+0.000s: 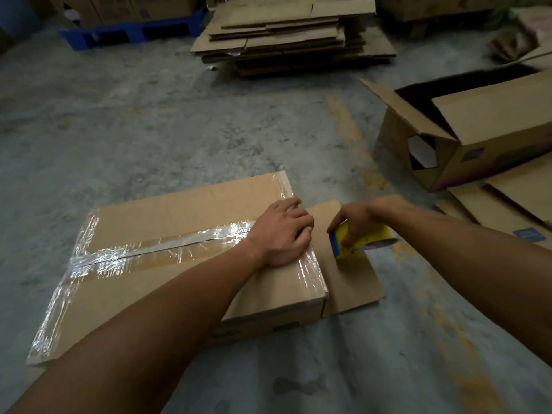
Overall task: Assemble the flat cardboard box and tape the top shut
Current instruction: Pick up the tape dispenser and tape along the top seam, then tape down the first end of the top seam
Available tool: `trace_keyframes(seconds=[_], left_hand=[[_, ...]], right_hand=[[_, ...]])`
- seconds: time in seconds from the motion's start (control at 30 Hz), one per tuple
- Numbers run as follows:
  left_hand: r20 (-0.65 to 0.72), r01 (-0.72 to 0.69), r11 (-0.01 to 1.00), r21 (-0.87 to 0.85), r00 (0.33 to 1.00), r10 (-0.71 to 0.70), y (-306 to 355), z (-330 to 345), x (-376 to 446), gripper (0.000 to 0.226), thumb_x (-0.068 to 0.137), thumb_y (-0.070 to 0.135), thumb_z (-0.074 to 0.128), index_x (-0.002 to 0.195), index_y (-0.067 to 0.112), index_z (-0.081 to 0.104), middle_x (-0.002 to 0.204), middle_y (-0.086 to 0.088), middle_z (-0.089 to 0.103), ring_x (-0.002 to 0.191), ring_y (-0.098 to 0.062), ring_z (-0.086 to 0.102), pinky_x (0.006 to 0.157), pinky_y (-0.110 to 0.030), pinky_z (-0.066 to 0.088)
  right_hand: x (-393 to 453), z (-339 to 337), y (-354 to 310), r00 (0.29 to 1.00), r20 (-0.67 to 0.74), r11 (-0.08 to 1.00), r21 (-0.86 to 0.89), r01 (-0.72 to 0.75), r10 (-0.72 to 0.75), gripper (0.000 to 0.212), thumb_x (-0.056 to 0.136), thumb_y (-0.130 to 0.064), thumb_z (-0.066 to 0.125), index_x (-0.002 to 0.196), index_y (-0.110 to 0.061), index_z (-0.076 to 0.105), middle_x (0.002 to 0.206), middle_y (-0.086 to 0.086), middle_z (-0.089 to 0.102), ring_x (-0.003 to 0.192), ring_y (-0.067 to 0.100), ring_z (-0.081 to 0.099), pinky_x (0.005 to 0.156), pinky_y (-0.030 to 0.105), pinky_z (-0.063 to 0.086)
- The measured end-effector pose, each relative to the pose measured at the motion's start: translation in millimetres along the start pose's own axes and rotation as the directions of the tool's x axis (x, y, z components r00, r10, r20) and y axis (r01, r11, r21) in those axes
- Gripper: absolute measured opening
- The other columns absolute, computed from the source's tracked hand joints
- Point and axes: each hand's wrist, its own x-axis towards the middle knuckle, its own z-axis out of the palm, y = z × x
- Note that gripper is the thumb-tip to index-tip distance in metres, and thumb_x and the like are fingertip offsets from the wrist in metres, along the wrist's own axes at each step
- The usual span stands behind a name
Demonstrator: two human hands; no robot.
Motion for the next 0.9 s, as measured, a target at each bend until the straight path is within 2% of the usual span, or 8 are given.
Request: trace_keyframes(seconds=[0.2,0.4,0.47,0.57,0.63,0.7,0.77,0.9], left_hand=[[-0.177,-0.05,0.997,-0.052,0.983,0.041,2,6,-23,0.018,0.089,0.027,0.048,0.084,0.014,0.06,0.087,-0.003,0.061,0.101,-0.021,0.049,0.097,-0.037,0.039],[-0.162,0.032,0.998,-0.046,0.986,-0.039,-5,3,-82,0.02,0.087,0.031,0.047,0.086,0.017,0.06,0.092,0.0,0.062,0.108,-0.02,0.049,0.102,-0.041,0.036],[-0.102,0.087,0.971,-0.222,0.989,-0.111,-7,-2,-90,0.023,0.087,0.031,0.046,0.098,0.022,0.064,0.107,0.004,0.066,0.122,-0.018,0.047,0.112,-0.043,0.028],[0.019,0.283,0.718,-0.636,0.936,-0.353,-13,-33,-89,0.041,0.091,0.025,0.051,0.131,0.031,0.056,0.13,0.0,0.062,0.125,-0.013,0.05,0.109,-0.028,0.032],[0.015,0.346,0.497,-0.796,0.831,-0.556,-24,-64,-86,0.036,0.095,0.026,0.052,0.131,0.027,0.056,0.128,0.001,0.06,0.121,-0.014,0.054,0.101,-0.028,0.041],[0.204,0.405,0.153,-0.901,0.709,-0.675,-40,-101,-87,0.031,0.098,0.04,0.046,0.12,0.022,0.059,0.116,-0.002,0.063,0.112,-0.024,0.059,0.091,-0.035,0.049],[0.46,0.467,-0.163,-0.869,0.643,-0.612,-54,-133,-92,0.052,0.095,0.059,0.039,0.116,0.015,0.057,0.113,-0.009,0.066,0.101,-0.031,0.067,0.079,-0.039,0.056],[0.633,0.541,-0.329,-0.773,0.64,-0.435,-66,-165,-114,0.069,0.09,0.067,0.042,0.12,0.007,0.057,0.113,-0.017,0.068,0.093,-0.033,0.072,0.069,-0.037,0.058]], right_hand=[[-19,-44,-13,0.996,-0.086,0.996,0.092,-0.019,0.027,0.061,0.08,-0.048,0.072,0.138,-0.04,0.052,0.135,0.0,0.053,0.104,0.018,0.05,0.084,0.029,0.039],[-40,-76,-50,0.978,-0.201,0.97,0.241,-0.006,0.056,0.057,0.082,-0.05,0.07,0.136,-0.04,0.055,0.132,0.002,0.053,0.101,0.02,0.05,0.08,0.029,0.039],[-50,-85,-63,0.967,-0.25,0.912,0.406,0.06,0.048,0.055,0.085,-0.047,0.069,0.137,-0.039,0.054,0.129,0.004,0.054,0.098,0.02,0.052,0.078,0.029,0.044],[-68,-93,-81,0.965,-0.262,0.57,0.789,0.232,-0.029,0.05,0.091,-0.032,0.066,0.139,-0.03,0.052,0.105,0.01,0.063,0.072,0.018,0.059,0.056,0.028,0.057],[-77,-96,-89,0.95,-0.299,0.412,0.858,0.307,-0.086,0.052,0.093,-0.027,0.063,0.142,-0.029,0.048,0.099,0.011,0.067,0.059,0.013,0.057,0.05,0.026,0.055],[-84,-97,-97,0.935,-0.328,0.328,0.875,0.355,-0.138,0.051,0.094,-0.027,0.061,0.143,-0.033,0.047,0.107,0.011,0.069,0.054,0.01,0.053,0.048,0.024,0.051],[-87,-94,-105,0.917,-0.345,0.239,0.89,0.387,-0.201,0.048,0.094,-0.026,0.058,0.14,-0.037,0.049,0.113,0.013,0.07,0.048,0.008,0.049,0.047,0.023,0.048],[-91,-93,-116,0.887,-0.353,0.121,0.908,0.401,-0.297,0.043,0.092,-0.029,0.057,0.133,-0.041,0.054,0.092,0.01,0.071,0.042,0.007,0.044,0.048,0.025,0.049]])
